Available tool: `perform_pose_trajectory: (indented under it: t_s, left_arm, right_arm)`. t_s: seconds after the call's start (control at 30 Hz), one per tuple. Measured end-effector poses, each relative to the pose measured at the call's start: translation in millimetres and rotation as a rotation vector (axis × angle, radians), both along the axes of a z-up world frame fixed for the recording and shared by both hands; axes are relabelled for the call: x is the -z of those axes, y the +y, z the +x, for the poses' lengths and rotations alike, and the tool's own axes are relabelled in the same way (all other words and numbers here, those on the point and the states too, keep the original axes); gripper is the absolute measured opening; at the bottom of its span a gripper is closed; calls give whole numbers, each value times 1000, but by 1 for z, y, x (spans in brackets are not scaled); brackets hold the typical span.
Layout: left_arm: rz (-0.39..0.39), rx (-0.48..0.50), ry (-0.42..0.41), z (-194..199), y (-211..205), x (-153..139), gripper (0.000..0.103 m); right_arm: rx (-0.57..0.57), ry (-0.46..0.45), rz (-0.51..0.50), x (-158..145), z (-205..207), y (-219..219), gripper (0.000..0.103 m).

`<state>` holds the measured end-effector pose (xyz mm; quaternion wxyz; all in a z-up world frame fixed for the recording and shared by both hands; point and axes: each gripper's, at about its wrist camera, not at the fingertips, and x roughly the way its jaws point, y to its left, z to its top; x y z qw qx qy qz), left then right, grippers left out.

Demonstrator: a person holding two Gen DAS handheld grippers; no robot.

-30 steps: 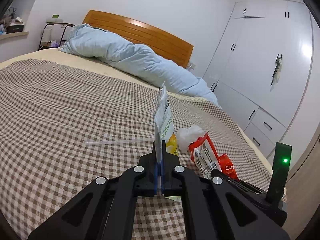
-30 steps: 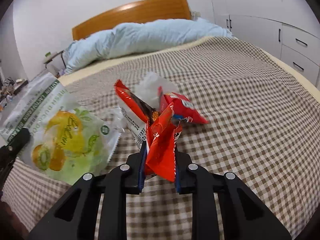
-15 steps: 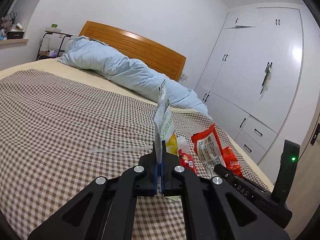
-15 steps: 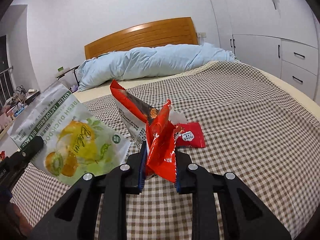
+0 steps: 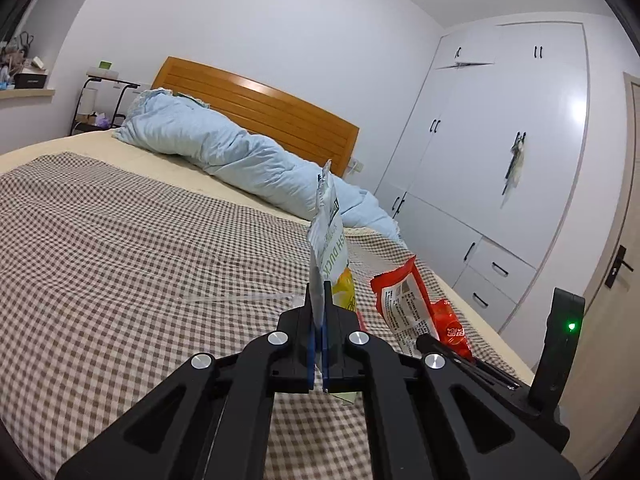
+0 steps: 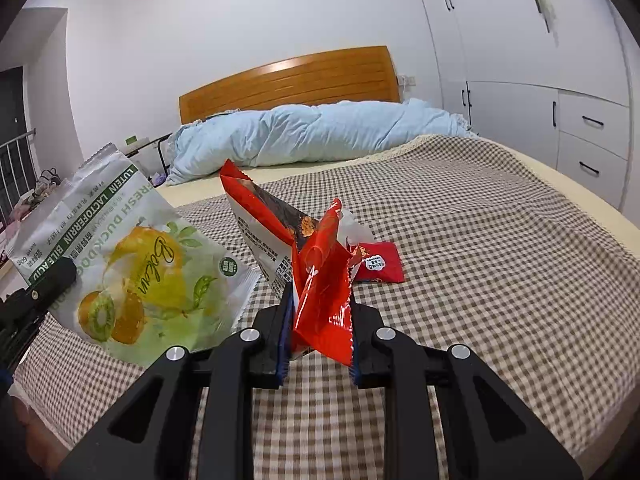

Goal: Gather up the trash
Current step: 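Carry the snack bag and red wrapper down to the floor bin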

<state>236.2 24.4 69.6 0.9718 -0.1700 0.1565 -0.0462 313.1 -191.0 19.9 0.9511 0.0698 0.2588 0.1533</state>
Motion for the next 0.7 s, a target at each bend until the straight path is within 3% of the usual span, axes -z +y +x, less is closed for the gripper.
perform_pose_trajectory:
  t_s: [0.7]
  left_arm:
    - [5, 37, 17, -87, -19, -28, 0]
  right_arm:
    - [61, -12, -46, -5, -97, -34, 22]
